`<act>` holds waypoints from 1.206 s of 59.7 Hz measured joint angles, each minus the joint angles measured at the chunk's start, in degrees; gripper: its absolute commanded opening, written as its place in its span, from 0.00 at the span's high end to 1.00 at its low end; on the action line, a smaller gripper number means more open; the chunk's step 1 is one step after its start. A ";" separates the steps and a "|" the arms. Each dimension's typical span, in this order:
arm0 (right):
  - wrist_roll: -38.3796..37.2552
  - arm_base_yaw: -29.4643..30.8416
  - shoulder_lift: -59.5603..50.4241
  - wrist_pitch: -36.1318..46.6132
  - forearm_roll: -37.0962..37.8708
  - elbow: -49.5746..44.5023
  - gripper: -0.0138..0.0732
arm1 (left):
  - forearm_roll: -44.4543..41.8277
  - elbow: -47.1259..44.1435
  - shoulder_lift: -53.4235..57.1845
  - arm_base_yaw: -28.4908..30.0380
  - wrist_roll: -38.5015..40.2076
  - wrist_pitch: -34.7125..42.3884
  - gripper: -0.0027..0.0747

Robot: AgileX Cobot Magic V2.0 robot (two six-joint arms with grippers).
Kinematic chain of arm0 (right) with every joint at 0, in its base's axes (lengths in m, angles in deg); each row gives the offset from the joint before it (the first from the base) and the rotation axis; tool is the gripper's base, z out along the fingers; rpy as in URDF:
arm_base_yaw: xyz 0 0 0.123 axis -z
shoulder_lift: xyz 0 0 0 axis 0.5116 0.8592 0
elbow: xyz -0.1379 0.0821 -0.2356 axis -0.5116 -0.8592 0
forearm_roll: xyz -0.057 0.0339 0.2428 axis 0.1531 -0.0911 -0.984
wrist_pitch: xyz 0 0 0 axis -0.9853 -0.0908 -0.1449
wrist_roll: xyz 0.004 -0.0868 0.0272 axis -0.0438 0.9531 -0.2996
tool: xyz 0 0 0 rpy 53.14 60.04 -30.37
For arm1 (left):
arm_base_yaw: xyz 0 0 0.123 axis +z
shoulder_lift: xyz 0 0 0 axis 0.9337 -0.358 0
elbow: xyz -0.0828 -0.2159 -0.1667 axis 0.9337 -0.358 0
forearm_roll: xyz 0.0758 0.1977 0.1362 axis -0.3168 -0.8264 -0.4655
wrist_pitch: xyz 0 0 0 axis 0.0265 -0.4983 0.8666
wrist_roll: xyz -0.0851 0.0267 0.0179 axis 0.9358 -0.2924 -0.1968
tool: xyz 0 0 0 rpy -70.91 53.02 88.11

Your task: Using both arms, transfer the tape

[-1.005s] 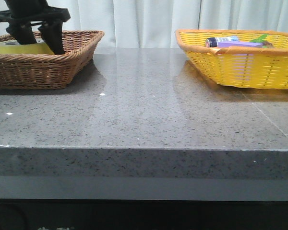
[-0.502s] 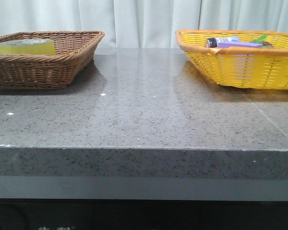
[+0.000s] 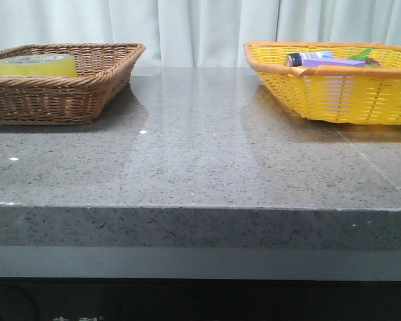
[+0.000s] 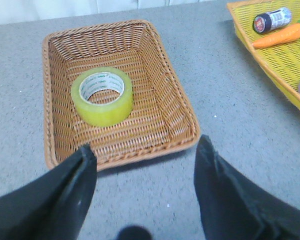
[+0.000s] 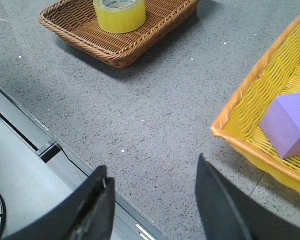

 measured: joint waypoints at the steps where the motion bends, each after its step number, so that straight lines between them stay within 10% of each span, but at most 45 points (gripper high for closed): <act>1: 0.00 0.00 0.00 0.00 0.00 0.00 0.38 | 0.00 -1.17 1.86 0.00 0.00 0.55 0.42; 44: 0.00 0.00 0.00 0.00 0.00 0.00 0.38 | 1.35 -17.90 13.34 0.00 0.00 4.69 0.43; 65: 0.00 0.00 0.00 0.00 0.00 0.00 0.90 | 1.35 -17.91 13.34 0.00 0.13 5.53 0.91; 72: 0.00 0.00 0.00 0.00 0.00 0.00 0.92 | 1.50 -17.91 13.34 0.00 0.13 5.56 0.99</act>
